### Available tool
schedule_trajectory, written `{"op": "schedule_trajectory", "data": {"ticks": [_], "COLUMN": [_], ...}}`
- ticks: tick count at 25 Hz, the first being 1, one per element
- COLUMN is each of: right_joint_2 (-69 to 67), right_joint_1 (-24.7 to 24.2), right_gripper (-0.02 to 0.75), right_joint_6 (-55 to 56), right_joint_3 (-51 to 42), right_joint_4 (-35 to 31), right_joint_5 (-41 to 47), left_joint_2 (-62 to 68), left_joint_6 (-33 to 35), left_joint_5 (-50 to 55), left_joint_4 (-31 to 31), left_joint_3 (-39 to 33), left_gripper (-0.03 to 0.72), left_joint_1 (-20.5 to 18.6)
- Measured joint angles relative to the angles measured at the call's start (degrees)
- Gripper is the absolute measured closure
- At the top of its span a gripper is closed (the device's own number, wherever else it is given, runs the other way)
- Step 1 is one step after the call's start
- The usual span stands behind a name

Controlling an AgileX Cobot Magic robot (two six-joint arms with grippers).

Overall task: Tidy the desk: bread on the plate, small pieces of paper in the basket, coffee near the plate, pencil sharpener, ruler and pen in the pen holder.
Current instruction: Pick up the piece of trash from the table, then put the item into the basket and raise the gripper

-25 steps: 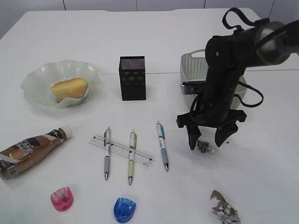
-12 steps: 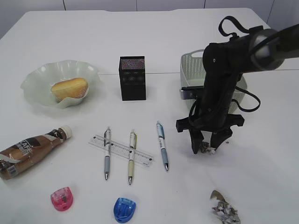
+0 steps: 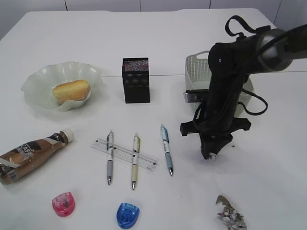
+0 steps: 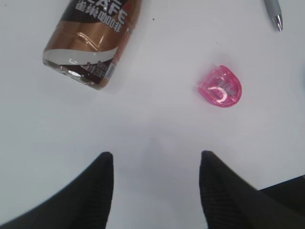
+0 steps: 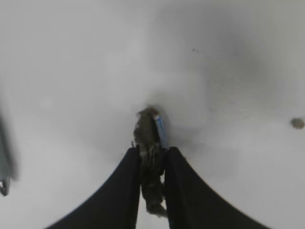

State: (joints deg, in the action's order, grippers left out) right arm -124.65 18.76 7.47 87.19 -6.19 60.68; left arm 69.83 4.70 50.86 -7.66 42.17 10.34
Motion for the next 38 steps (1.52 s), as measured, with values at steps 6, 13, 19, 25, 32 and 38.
{"op": "schedule_trajectory", "data": {"ticks": [6, 13, 19, 25, 32, 38], "right_joint_2": [5.7, 12.1, 10.5, 6.4, 5.7, 6.7], "right_joint_1": [0.0, -1.5, -6.1, -8.1, -8.1, -8.1], "right_gripper": [0.615, 0.615, 0.616, 0.573, 0.213, 0.181], "right_joint_6": [-5.3, -6.6, -0.9, 0.0, 0.3, 0.4], "right_joint_3": [2.8, 14.5, 18.4, 18.5, 19.0, 19.9], "right_joint_4": [-4.4, -3.9, 1.7, 3.9, 4.2, 2.8], "right_joint_5": [3.9, 4.7, -0.9, -2.0, -0.6, 8.9], "left_joint_2": [0.0, 0.0, 0.0, 0.0, 0.0, 0.0], "left_joint_6": [0.0, 0.0, 0.0, 0.0, 0.0, 0.0], "left_joint_5": [-0.1, -0.1, -0.1, -0.1, -0.1, -0.1], "left_joint_4": [0.0, 0.0, 0.0, 0.0, 0.0, 0.0], "left_joint_3": [0.0, 0.0, 0.0, 0.0, 0.0, 0.0], "left_gripper": [0.265, 0.265, 0.265, 0.266, 0.268, 0.270], "left_joint_1": [0.0, 0.0, 0.0, 0.0, 0.0, 0.0]}}
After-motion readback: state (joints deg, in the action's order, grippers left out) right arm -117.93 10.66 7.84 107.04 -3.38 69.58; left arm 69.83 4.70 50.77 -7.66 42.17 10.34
